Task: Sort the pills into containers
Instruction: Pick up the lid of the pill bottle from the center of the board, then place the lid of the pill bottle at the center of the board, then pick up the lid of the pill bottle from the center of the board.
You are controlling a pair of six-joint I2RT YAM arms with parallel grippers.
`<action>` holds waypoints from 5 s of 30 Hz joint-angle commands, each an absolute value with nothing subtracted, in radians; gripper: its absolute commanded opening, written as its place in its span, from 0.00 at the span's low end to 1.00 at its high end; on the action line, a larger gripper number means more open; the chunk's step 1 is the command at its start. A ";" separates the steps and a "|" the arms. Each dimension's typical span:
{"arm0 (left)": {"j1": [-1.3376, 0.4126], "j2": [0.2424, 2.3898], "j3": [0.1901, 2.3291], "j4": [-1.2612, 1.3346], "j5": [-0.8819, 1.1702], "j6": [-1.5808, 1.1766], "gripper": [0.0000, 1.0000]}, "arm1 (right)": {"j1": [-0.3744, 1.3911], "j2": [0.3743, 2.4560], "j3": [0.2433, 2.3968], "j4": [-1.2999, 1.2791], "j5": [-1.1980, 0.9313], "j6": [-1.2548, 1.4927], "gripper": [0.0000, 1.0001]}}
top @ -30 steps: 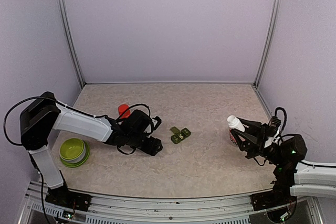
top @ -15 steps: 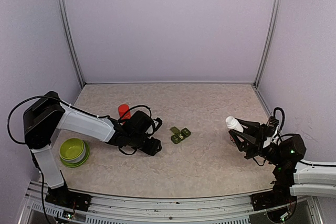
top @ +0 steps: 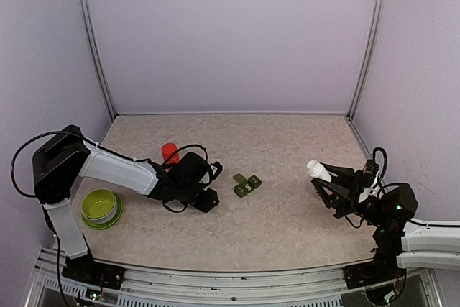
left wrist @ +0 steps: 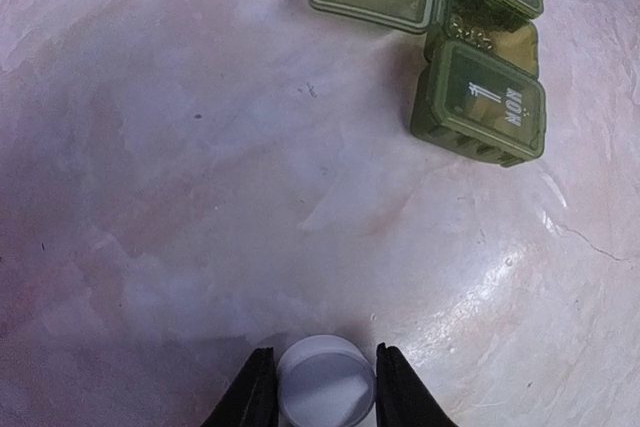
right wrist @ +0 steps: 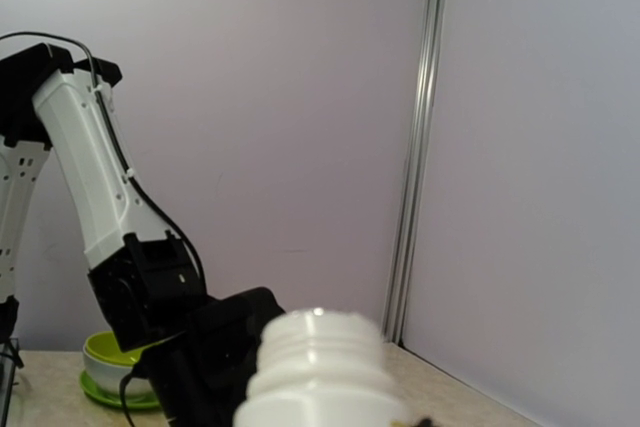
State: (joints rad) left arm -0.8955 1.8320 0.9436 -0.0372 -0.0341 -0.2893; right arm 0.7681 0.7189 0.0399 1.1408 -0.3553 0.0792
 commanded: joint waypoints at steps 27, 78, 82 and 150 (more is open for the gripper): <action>-0.960 1.512 0.920 0.238 0.420 -0.335 0.26 | 0.822 0.880 0.134 1.129 -0.517 0.102 0.00; -1.106 1.461 0.980 0.322 0.366 -0.413 0.27 | 0.995 1.001 0.190 1.137 -0.376 -0.002 0.00; -1.102 1.423 0.942 0.175 0.174 -0.389 0.27 | 0.995 0.929 0.165 1.083 -0.320 -0.023 0.00; -1.199 1.833 0.917 -0.221 -0.258 -0.417 0.41 | 0.995 0.821 0.128 1.034 -0.267 -0.032 0.00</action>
State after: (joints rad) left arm -1.1885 1.8301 0.9382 -0.1062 -0.2779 -0.4007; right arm 0.9867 0.8192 0.1326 1.0145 -0.2760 -0.0326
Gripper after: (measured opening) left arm 0.407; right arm 0.330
